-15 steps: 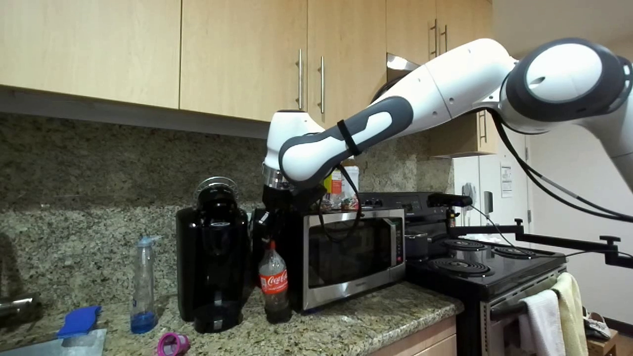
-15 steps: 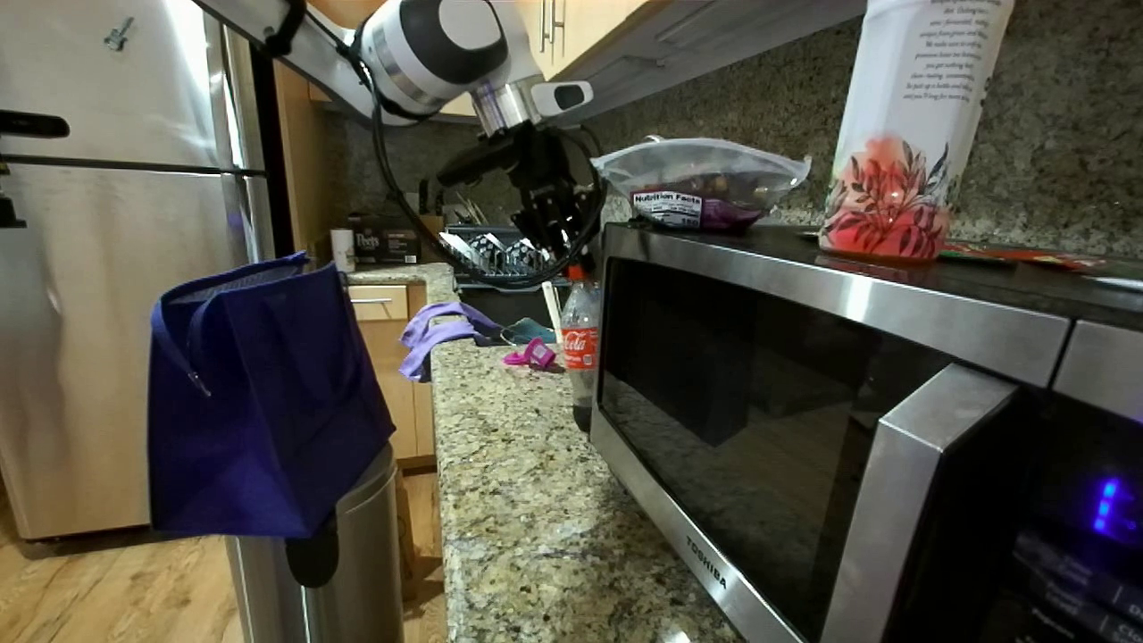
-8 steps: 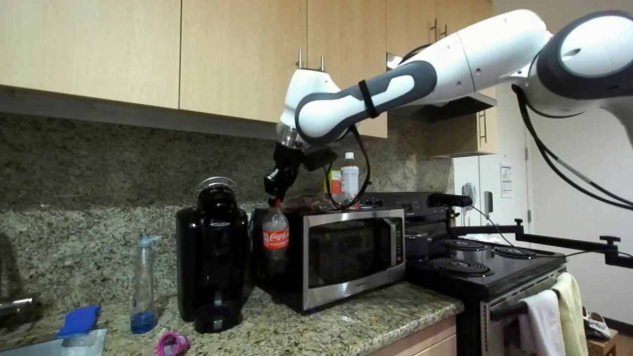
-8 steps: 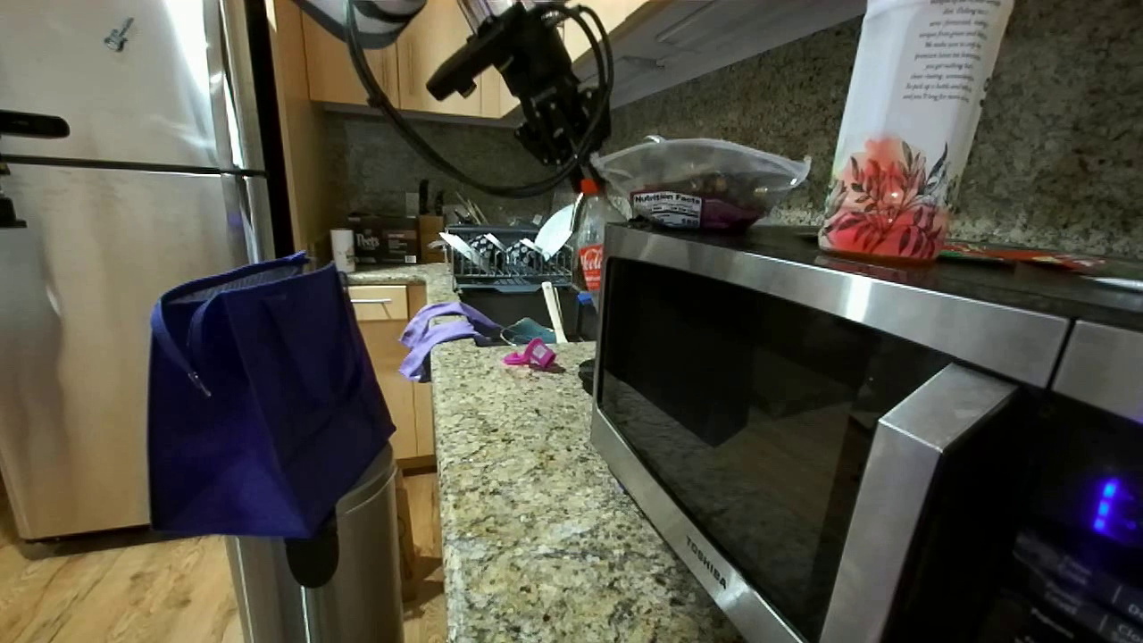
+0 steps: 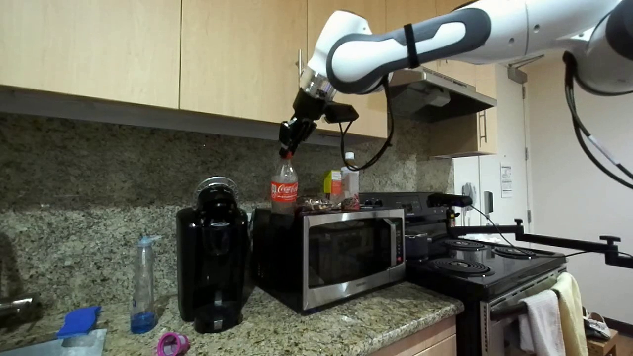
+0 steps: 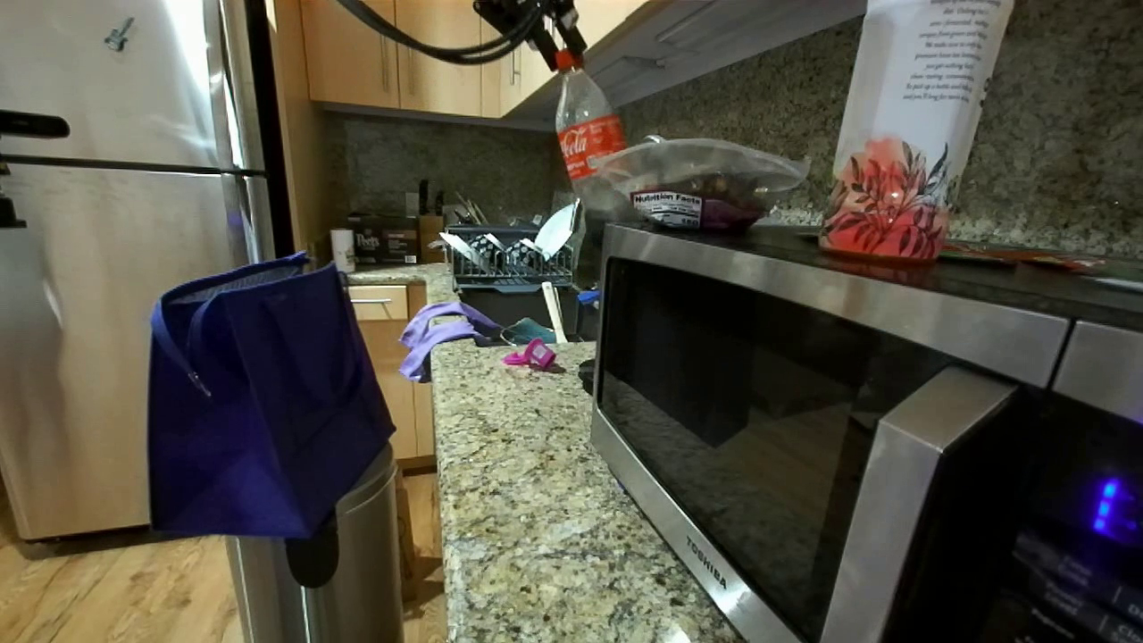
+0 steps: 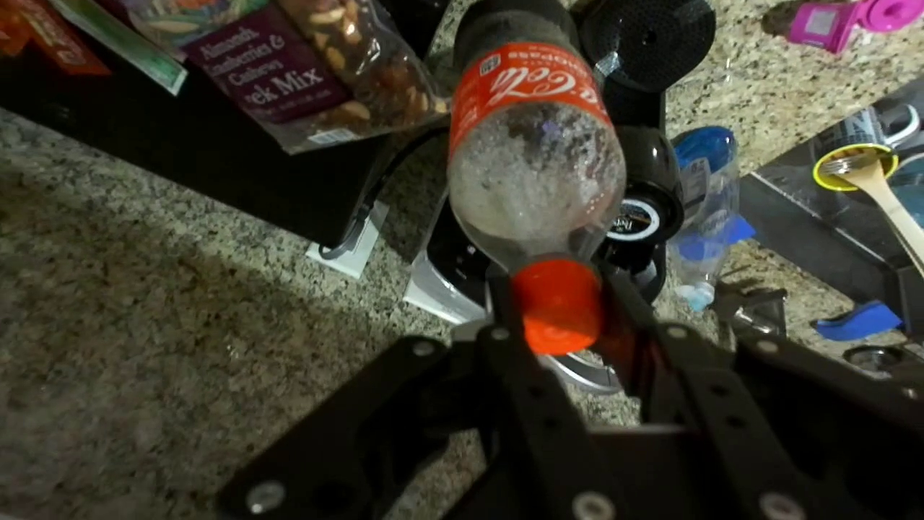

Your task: Put the coca cola bottle on the top of the microwave

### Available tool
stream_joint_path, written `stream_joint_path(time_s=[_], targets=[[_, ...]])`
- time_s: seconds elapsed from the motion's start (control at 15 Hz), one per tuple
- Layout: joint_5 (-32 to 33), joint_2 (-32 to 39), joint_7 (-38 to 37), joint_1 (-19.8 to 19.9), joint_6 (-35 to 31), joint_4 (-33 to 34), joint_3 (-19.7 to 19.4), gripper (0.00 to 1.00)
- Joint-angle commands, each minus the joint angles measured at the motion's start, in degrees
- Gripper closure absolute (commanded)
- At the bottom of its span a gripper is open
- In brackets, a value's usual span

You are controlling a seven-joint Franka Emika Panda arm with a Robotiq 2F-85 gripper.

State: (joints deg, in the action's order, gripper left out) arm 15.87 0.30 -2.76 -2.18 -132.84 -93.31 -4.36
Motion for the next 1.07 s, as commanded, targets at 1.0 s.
stream_joint_path(time_s=[1.0], targets=[[0.1, -11.0, -7.8, 8.9, 0.5, -3.0, -0.4, 0.67]])
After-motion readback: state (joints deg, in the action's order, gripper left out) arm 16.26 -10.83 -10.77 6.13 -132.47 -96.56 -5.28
